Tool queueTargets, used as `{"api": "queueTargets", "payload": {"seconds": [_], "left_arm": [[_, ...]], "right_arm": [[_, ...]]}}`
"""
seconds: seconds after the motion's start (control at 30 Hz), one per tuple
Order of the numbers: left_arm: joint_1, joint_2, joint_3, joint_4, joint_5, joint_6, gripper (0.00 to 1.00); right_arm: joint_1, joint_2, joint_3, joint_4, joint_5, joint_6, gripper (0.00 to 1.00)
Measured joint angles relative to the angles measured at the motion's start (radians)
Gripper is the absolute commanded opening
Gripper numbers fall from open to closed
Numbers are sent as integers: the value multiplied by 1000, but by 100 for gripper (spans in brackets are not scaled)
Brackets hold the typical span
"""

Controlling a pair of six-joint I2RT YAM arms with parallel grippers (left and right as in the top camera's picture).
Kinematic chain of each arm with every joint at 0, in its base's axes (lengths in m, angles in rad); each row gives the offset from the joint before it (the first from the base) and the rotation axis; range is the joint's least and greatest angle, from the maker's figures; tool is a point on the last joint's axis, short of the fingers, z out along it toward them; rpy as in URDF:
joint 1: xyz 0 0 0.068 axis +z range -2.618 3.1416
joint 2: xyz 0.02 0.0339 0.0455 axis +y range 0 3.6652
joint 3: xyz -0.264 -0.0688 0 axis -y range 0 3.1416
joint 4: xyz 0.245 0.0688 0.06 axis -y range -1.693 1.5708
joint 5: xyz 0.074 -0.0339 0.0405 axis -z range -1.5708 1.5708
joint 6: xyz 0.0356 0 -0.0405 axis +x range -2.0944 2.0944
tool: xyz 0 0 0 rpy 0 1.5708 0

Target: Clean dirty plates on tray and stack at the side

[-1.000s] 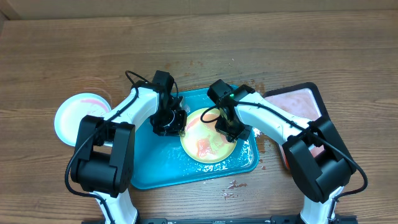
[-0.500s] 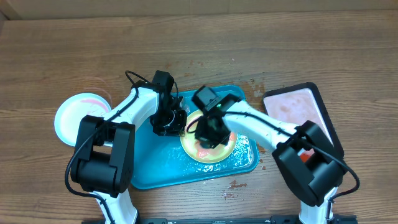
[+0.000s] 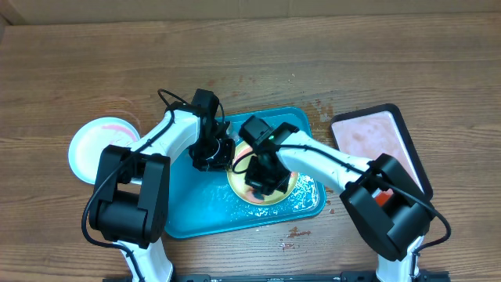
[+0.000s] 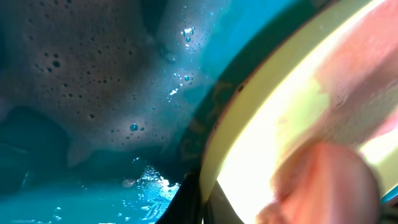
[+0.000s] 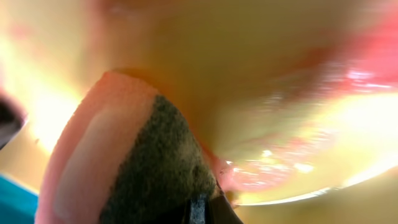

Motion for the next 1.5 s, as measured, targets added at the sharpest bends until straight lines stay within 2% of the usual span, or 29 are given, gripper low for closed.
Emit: {"api": "queueTargets", "payload": {"seconds": [0.2, 0.5, 0.63, 0.83, 1.07, 1.37, 1.5], "left_arm": [[0, 0, -1, 0, 5, 0, 5], [0, 0, -1, 0, 6, 0, 5], [0, 1, -1, 0, 8, -1, 4], [1, 1, -1, 7, 8, -24, 5], [2, 1, -1, 5, 5, -24, 4], [2, 1, -1, -4, 2, -23, 4], [2, 1, -1, -16, -6, -23, 5]], "right_arm": [[-86, -5, 0, -84, 59, -3, 4], [-182, -11, 0, -79, 142, -3, 4], [-225, -16, -5, 16, 152, -32, 4], [-270, -11, -26, 266, 74, -193, 4], [-231, 2, -28, 341, -2, -251, 4], [-97, 22, -28, 402, -21, -247, 4], [-81, 32, -24, 408, -27, -210, 4]]}}
